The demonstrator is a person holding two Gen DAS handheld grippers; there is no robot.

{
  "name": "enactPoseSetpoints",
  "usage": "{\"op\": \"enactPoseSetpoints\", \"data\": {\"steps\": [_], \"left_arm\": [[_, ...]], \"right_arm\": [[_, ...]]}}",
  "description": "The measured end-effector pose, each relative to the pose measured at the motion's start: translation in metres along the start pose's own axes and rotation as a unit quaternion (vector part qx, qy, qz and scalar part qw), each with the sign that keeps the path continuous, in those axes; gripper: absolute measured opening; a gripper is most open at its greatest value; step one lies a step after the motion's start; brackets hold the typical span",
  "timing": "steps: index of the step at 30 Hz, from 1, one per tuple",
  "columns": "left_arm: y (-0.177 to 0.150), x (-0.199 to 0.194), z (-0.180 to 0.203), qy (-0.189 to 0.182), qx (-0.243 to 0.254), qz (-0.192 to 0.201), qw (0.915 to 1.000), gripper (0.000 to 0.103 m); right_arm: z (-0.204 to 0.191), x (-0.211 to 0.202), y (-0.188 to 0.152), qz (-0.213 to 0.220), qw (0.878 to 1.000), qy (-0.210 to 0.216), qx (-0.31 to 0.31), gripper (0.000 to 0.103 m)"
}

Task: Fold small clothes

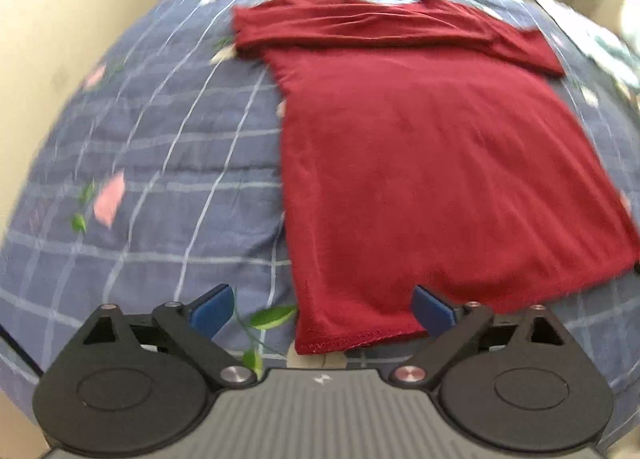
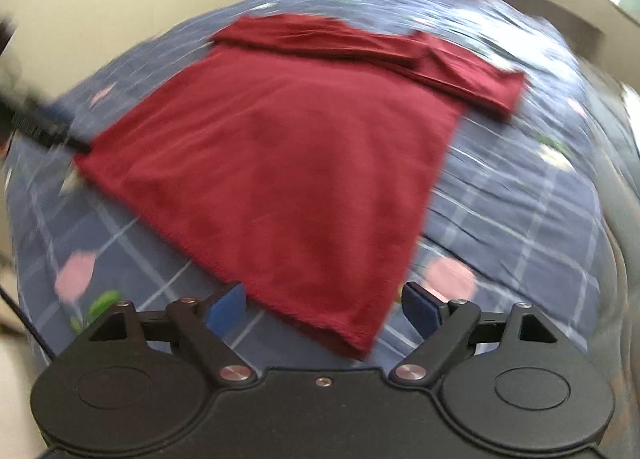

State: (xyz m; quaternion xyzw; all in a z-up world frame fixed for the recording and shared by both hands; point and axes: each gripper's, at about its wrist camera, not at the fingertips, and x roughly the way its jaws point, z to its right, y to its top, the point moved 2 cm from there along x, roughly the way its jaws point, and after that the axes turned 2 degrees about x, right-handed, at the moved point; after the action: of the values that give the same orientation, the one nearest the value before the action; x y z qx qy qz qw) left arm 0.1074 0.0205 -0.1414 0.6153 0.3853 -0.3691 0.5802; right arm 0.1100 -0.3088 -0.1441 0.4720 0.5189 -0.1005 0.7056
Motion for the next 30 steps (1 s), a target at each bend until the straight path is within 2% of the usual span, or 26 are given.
{"op": "enactPoseSetpoints", "data": {"steps": [7,10,11,13,15,17,18,21,25,28,30], "left_arm": [[-0.01,-0.002,0.045,0.039,0.128,0.018,0.9909,0.102],[-0.016,0.003,0.058,0.047,0.163,0.013,0.9854,0.102],[-0.018,0.005,0.061,0.048,0.17,0.012,0.9842,0.102],[-0.021,0.006,0.066,0.046,0.175,0.01,0.9834,0.102],[-0.021,0.005,0.069,0.043,0.172,0.013,0.984,0.103],[-0.019,0.003,0.072,0.045,0.171,0.024,0.984,0.102],[-0.017,0.001,0.074,0.043,0.172,0.033,0.9836,0.102],[-0.011,0.003,0.08,0.033,0.179,0.045,0.9822,0.102],[-0.007,0.009,0.096,0.009,0.196,0.047,0.9794,0.102],[-0.007,0.014,0.114,-0.005,0.212,0.053,0.9758,0.102],[-0.007,0.02,0.125,0.003,0.221,0.058,0.9737,0.102]], "right_arm": [[-0.031,0.019,-0.005,-0.009,0.994,-0.016,-0.106,0.086],[-0.037,0.026,-0.007,0.006,0.99,-0.036,-0.138,0.08],[-0.038,0.027,-0.008,0.013,0.989,-0.043,-0.144,0.076],[-0.038,0.027,-0.004,0.022,0.988,-0.049,-0.147,0.059],[-0.035,0.026,0.003,0.029,0.99,-0.034,-0.137,0.032],[-0.032,0.024,0.009,0.031,0.992,-0.012,-0.123,0.018],[-0.03,0.022,0.014,0.03,0.993,0.002,-0.11,0.015],[-0.017,0.016,0.031,0.031,0.997,0.044,-0.052,0.011],[0.005,0.011,0.053,0.034,0.996,0.087,0.01,0.009],[0.011,0.009,0.063,0.036,0.994,0.104,0.028,0.009],[0.015,0.008,0.068,0.037,0.992,0.113,0.036,0.009]]}}
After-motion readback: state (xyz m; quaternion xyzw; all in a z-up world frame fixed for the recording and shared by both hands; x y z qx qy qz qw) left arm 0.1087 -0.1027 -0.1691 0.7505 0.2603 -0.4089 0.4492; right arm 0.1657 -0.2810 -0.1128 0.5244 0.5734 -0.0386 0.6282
